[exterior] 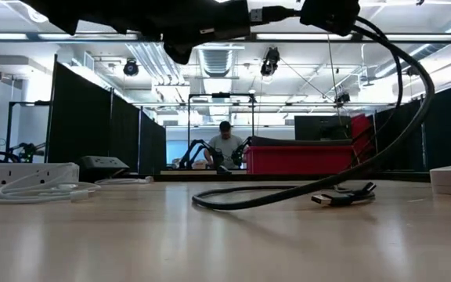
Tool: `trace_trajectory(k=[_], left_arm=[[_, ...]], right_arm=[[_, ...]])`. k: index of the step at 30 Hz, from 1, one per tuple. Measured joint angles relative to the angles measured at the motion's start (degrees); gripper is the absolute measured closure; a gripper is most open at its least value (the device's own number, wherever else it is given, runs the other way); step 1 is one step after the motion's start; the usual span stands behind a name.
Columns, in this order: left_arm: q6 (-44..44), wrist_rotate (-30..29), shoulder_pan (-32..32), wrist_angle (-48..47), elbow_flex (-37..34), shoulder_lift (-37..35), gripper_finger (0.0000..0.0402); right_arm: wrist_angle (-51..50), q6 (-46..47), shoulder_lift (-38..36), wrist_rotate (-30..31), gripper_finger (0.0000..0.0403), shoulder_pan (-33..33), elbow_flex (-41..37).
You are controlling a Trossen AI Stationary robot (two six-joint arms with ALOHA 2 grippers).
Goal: Insert USB
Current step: Insert the black charger cable into the black charger adapter
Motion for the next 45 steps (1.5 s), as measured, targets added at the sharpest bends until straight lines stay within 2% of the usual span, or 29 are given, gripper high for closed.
trace_trajectory(k=[26,45], left_arm=[[4.16,0.36,-0.13,-4.52,2.01,0.15,0.0255],[5.83,0.04,1.03,-6.51,2.03,0.15,0.0255]], right_arm=[[0.29,-3.99,0.4,-1.92,0.0403,-1.98,-0.39],[3.08,-6.71,3.98,-9.22,0.0403,-3.49,-0.46]])
